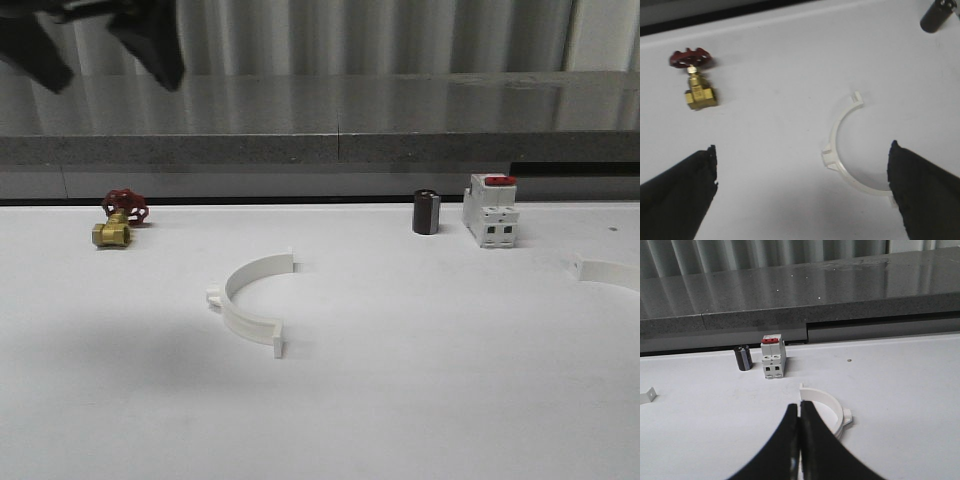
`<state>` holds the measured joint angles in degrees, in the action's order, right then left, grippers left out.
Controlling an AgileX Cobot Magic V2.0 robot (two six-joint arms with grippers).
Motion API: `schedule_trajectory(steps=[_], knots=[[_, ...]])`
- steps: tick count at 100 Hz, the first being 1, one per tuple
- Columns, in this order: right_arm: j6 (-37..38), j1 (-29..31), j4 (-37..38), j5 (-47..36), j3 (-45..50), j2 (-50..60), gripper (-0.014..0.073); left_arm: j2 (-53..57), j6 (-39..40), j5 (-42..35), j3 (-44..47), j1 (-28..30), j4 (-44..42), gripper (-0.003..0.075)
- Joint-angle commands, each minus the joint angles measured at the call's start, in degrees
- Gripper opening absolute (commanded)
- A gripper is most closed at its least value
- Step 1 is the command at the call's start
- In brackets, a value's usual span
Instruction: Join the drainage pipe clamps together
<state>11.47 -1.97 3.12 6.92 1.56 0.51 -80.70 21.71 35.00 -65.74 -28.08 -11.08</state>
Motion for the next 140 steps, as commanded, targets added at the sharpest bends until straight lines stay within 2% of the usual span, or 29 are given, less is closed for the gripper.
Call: schedule_trajectory(steps=[1, 25, 39, 46, 56, 63, 69, 79, 94, 109, 118, 132, 140], knots=[[-0.47, 0.33, 0.2, -4.87, -0.87, 1.25, -0.0048, 8.55, -0.09, -7.38, 4.94, 3.73, -0.96, 0.0661], [-0.47, 0.33, 0.2, -5.6, -0.87, 1.25, -0.0048, 26.51, -2.03, -11.08, 20.56, 15.83, -0.96, 0.0661], [-0.47, 0.33, 0.2, -6.57, -0.87, 1.25, -0.0048, 35.81, -2.91, -11.23, 27.55, 18.7, -0.96, 0.0654], [-0.47, 0.33, 0.2, -6.57, -0.87, 1.25, -0.0048, 40.29, -2.91, -11.23, 30.53, 18.73, -0.96, 0.0616], [-0.47, 0.33, 0.2, -5.9, -1.71, 1.19, -0.0048, 46.01, -2.91, -11.23, 33.85, 18.73, -0.08, 0.0489], [-0.4, 0.33, 0.2, -3.14, -3.52, 0.67, -0.0048, 49.47, -2.91, -11.23, 35.74, 18.73, 0.34, 0.0342], [-0.4, 0.33, 0.2, 0.3, -5.94, -0.51, -0.0048, 51.96, -2.91, -10.99, 36.9, 18.73, 0.34, 0.0174], [0.61, 0.33, 0.13, 4.5, -10.73, -4.28, -0.0048, 54.34, -2.91, -11.0, 37.62, 18.73, 0.23, -0.0022], [1.13, 0.33, 0.13, 11.44, -21.2, -13.52, -0.0048, 54.64, -2.91, -10.72, 37.7, 18.73, 0.23, -0.002], [1.13, 0.33, 0.13, 25.12, -32.94, -26.48, -0.0048, 54.54, -2.91, -10.72, 37.7, 18.73, 0.23, -0.002], [1.13, 0.33, 0.13, 30.23, -38.77, -33.6, -0.0048, 54.54, -2.91, -10.72, 37.7, 18.73, 0.23, -0.002], [1.13, 0.33, 0.13, 30.91, -42.9, -41.76, -0.0032, 54.54, -2.91, -10.72, 37.7, 18.73, 0.23, -0.002], [1.13, 0.33, 0.07, 30.41, -43.3, -44.72, 0.0064, 54.54, -2.91, -10.72, 37.7, 18.73, 0.23, -0.002]])
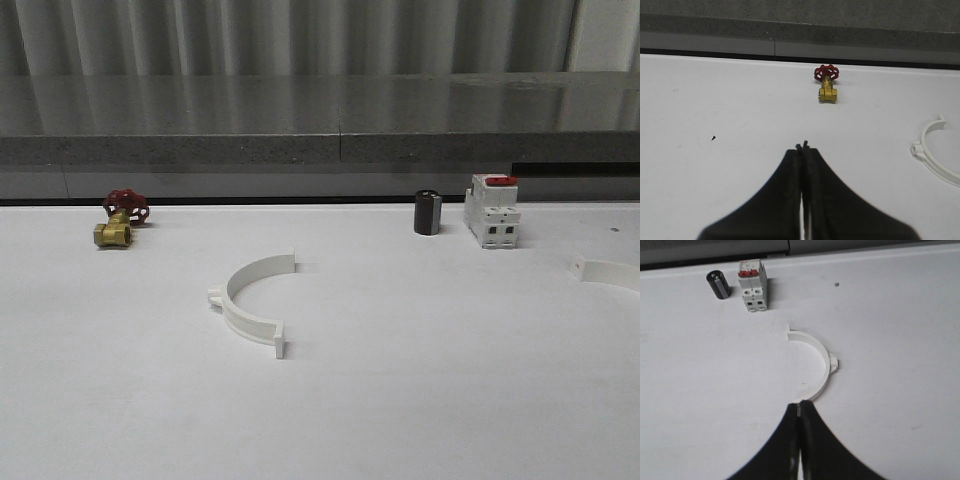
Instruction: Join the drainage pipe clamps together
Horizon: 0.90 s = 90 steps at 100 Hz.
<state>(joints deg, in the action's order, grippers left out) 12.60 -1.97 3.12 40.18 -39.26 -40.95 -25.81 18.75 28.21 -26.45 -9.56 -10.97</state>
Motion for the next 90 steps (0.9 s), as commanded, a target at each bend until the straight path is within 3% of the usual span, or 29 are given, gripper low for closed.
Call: schedule_trajectory(steps=[1, 18, 23, 35, 63, 90], knots=[[0.0, 0.33, 0.0, -2.92, -2.48, -3.7, 0.0078, -0.36, 0.05, -3.93, -1.59, 0.2, 0.12, -0.002], [0.0, 0.33, -0.07, -5.38, -2.48, -8.22, 0.054, -0.36, 0.05, -3.93, -1.59, 0.2, 0.12, -0.002], [0.0, 0.33, -0.07, -6.56, -2.43, -9.25, 0.0616, -0.36, 0.05, -3.93, -1.59, 0.2, 0.12, -0.002], [0.27, 0.33, -0.77, -8.51, -2.91, -12.75, 0.0574, -0.36, 0.05, -3.93, -1.59, 0.2, 0.12, -0.002], [0.74, 0.42, -0.76, -0.64, -13.89, -30.6, 0.0552, -0.36, 0.05, -3.93, -1.59, 0.2, 0.12, -0.002], [-3.7, 5.45, -0.83, 0.54, -21.15, -44.17, 0.0552, -0.36, 0.05, -3.93, -1.59, 0.2, 0.12, -0.002]])
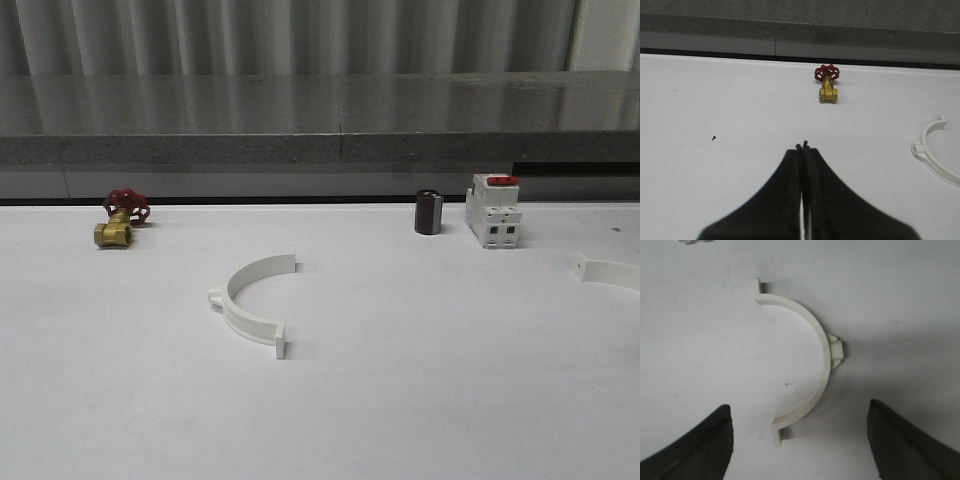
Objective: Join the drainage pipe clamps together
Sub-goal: 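Grasp the other white clamp half by its end with the right gripper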
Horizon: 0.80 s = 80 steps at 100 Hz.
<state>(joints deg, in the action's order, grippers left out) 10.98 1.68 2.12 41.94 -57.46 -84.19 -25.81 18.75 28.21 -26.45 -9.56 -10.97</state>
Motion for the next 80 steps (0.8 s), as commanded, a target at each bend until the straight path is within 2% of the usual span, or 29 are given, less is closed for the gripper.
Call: schedule_trajectory(steps=[1, 20, 42, 80], knots=[[-2.21, 1.98, 0.17, -1.23, -3.15, -1.2, 0.0552, -0.36, 0.05, -3.93, -1.59, 0.2, 0.12, -0.002], [-7.7, 5.31, -0.36, -2.63, -4.78, -7.32, 0.0552, -0.36, 0.05, -3.93, -1.59, 0.2, 0.12, -0.002], [-13.01, 6.38, -4.93, -6.51, -4.79, -12.22, 0.0552, -0.36, 0.05, -3.93, -1.59, 0.2, 0.12, -0.002], [-14.43, 6.38, -5.42, -9.02, -4.9, -18.6, 0.0551, -0.36, 0.05, -3.93, -1.59, 0.2, 0.12, -0.002]])
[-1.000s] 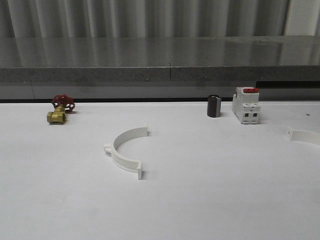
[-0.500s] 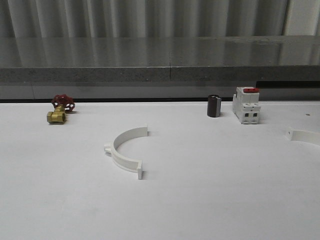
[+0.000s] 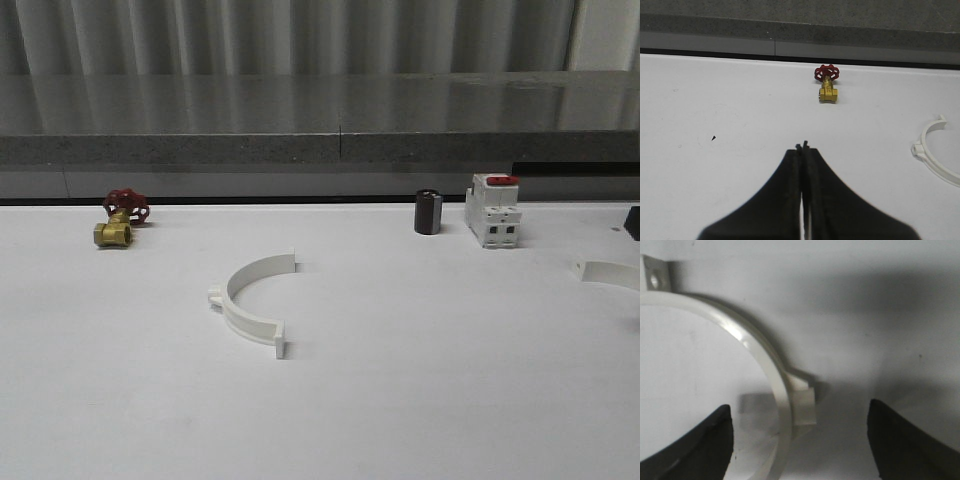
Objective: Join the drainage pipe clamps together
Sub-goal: 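Grasp the other white clamp half by its end with the right gripper, then carry it to the placed half and lower it to close the ring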
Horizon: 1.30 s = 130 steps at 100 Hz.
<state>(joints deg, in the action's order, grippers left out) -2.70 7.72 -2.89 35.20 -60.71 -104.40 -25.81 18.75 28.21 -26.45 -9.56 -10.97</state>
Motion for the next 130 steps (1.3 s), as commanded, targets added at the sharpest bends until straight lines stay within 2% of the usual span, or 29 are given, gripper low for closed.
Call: schedule_trajectory(steps=[1, 10, 34, 46, 68, 85, 107, 130], knots=[[-0.75, 0.33, -0.41, -2.28, -1.65, 1.46, 0.055, -0.36, 0.05, -3.93, -1.59, 0.2, 0.12, -0.002], [-0.75, 0.33, -0.48, -2.28, -1.65, 0.96, 0.0503, -0.36, 0.05, -3.93, -1.59, 0.2, 0.12, -0.002], [-0.75, 0.33, -0.66, -2.33, -1.65, 0.89, 0.0141, -0.36, 0.05, -3.93, -1.59, 0.2, 0.12, -0.002], [-0.75, 0.33, -0.66, -1.97, -1.65, 0.89, 0.0037, -0.36, 0.05, -3.93, -1.59, 0.2, 0.12, -0.002], [-0.75, -0.7, -1.35, -0.93, -2.13, 2.63, 0.0014, -0.36, 0.05, -3.93, -1.59, 0.2, 0.12, -0.002], [0.84, -6.37, -6.73, 2.78, -4.79, 5.36, 0.0014, -0.36, 0.05, -3.93, -1.59, 0.2, 0.12, -0.002], [14.18, -19.02, -5.53, 1.54, -7.14, 5.2, 0.0015, -0.36, 0.05, -3.93, -1.59, 0.2, 0.12, -0.002], [29.98, -28.34, 3.37, 1.45, -11.06, 2.66, 0.0015, -0.36, 0.05, -3.93, -1.59, 0.2, 0.12, -0.002]])
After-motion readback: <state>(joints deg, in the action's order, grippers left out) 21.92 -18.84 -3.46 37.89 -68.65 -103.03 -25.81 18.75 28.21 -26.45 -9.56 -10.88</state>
